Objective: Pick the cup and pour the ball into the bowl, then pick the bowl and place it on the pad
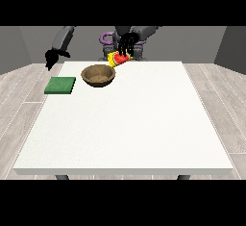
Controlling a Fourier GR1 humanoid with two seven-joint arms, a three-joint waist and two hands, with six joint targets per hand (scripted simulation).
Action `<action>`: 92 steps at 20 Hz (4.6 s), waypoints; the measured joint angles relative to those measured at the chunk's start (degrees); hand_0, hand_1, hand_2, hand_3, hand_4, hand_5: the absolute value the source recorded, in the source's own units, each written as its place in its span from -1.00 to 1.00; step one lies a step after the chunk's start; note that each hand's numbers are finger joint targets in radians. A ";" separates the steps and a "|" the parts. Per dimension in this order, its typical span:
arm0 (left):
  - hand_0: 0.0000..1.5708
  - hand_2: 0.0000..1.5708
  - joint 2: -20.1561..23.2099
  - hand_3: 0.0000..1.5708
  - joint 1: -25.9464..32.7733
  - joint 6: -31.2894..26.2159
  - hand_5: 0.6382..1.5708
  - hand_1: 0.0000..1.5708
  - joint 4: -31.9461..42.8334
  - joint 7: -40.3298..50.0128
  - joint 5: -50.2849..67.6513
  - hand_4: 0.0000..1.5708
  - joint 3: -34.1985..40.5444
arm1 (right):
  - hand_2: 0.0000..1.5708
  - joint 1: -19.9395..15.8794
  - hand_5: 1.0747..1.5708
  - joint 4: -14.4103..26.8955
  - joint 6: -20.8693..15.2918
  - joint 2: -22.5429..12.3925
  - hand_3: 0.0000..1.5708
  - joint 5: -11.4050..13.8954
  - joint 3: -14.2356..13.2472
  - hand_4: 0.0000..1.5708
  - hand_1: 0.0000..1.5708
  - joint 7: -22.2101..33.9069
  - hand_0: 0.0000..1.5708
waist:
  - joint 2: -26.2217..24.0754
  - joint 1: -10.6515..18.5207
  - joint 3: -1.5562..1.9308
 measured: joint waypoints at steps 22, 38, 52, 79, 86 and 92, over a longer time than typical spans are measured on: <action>0.85 1.00 0.83 1.00 -5.15 -19.18 0.95 0.85 -7.86 -2.96 -16.09 0.39 -10.26 | -0.61 -0.50 0.83 1.41 0.00 -1.20 -0.47 -0.53 0.20 -0.45 -1.00 -1.64 -1.00 | 2.34 0.45 -0.05; 0.67 0.45 6.36 0.06 11.21 -6.46 1.00 0.67 -17.08 -15.91 7.27 0.74 13.11 | -0.54 2.24 0.95 1.50 1.89 -2.83 -0.67 -3.96 -2.01 -0.08 -1.00 2.48 -1.00 | 5.06 9.06 -0.44; -1.00 -1.00 3.44 -1.00 23.82 -6.18 -0.98 -1.00 -11.93 -48.73 48.43 -1.00 30.44 | -1.00 0.39 0.97 -5.73 0.01 -3.22 -1.00 -8.77 -5.94 -1.00 -1.00 -0.30 -1.00 | 20.75 14.97 -1.37; -1.00 -1.00 6.57 -1.00 27.41 -14.90 -0.88 -1.00 2.45 -51.17 60.47 -1.00 38.11 | -1.00 -0.24 1.00 -7.72 -8.37 13.10 -1.00 -6.99 3.98 -1.00 -1.00 15.49 -1.00 | 4.16 3.37 -0.11; -1.00 -1.00 7.90 -1.00 26.90 -16.84 -0.88 -1.00 -1.48 -50.50 61.62 -1.00 37.36 | -1.00 -3.33 0.99 -3.46 -10.59 14.46 -1.00 -7.92 2.50 -1.00 -1.00 12.79 -1.00 | 6.77 5.55 -0.48; -1.00 -1.00 8.78 -1.00 25.63 -18.24 -0.87 -1.00 -4.08 -50.62 61.83 -1.00 36.51 | 1.00 -2.96 0.84 -2.83 -14.31 12.68 1.00 -6.70 2.19 0.29 1.00 10.16 1.00 | 8.98 8.20 -2.01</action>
